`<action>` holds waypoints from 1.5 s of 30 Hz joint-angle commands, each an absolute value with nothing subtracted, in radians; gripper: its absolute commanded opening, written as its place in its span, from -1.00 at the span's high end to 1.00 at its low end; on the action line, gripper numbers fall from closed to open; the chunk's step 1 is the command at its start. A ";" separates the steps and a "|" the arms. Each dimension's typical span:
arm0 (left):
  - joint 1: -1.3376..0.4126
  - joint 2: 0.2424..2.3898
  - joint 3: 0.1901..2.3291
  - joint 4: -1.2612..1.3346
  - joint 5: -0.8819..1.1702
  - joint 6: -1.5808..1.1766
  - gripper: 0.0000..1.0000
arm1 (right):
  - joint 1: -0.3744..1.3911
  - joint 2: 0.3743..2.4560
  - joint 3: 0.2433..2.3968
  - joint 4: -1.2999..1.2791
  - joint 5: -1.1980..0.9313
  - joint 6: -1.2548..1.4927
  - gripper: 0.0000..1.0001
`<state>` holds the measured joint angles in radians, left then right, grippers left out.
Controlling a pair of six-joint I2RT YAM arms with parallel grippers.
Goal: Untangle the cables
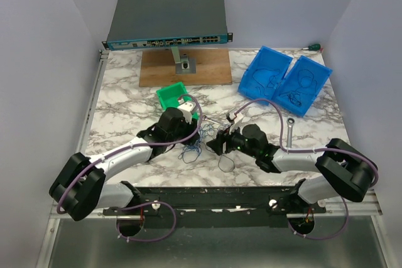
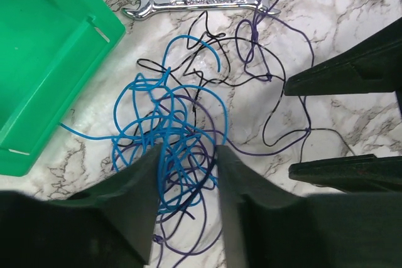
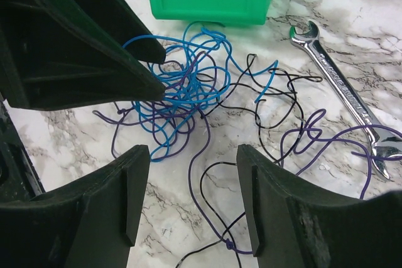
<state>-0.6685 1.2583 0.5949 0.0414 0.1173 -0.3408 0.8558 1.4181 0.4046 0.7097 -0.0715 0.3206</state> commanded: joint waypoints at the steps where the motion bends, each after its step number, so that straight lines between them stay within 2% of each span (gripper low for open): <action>1: -0.663 1.198 0.586 0.050 0.126 -0.334 0.37 | 0.861 1.424 0.416 0.726 -0.052 0.312 -0.28; 3: -0.662 1.154 0.560 0.070 0.100 -0.336 0.39 | 0.861 1.424 0.414 0.733 -0.055 0.311 -0.28; 5: -0.659 1.112 0.536 0.086 0.086 -0.339 0.24 | 0.861 1.428 0.415 0.733 -0.052 0.308 -0.28; 6: -0.657 1.093 0.526 0.091 0.088 -0.340 0.23 | 0.861 1.427 0.417 0.732 -0.058 0.308 -0.28; 9: -0.652 1.077 0.509 0.106 0.089 -0.342 0.42 | 0.862 1.432 0.418 0.738 -0.070 0.305 -0.28; 11: -0.646 1.107 0.524 0.097 0.105 -0.343 0.45 | 0.861 1.436 0.417 0.742 -0.068 0.303 -0.28; 14: -0.646 1.173 0.570 0.059 0.139 -0.342 0.24 | 0.861 1.438 0.422 0.743 -0.072 0.302 -0.28; 16: -0.646 1.204 0.585 0.042 0.127 -0.343 0.23 | 0.861 1.439 0.422 0.744 -0.069 0.301 -0.28; 18: -0.644 1.216 0.592 0.035 0.122 -0.345 0.43 | 0.861 1.440 0.423 0.745 -0.069 0.299 -0.27; 21: -0.644 1.203 0.584 0.048 0.139 -0.341 0.93 | 0.861 1.437 0.424 0.745 -0.074 0.299 -0.28; 22: -0.643 1.189 0.578 0.057 0.144 -0.338 1.00 | 0.861 1.438 0.423 0.749 -0.074 0.298 -0.28; 31: -0.644 1.038 0.510 0.196 0.357 -0.358 1.00 | 0.861 1.377 0.362 0.842 -0.129 0.286 -0.48; 36: -0.647 1.026 0.582 0.133 0.416 -0.377 1.00 | 0.861 1.314 0.324 0.870 -0.113 0.301 -0.49; 45: -0.658 1.033 0.600 0.146 0.453 -0.410 1.00 | 0.860 1.342 0.353 0.864 -0.038 0.393 -0.46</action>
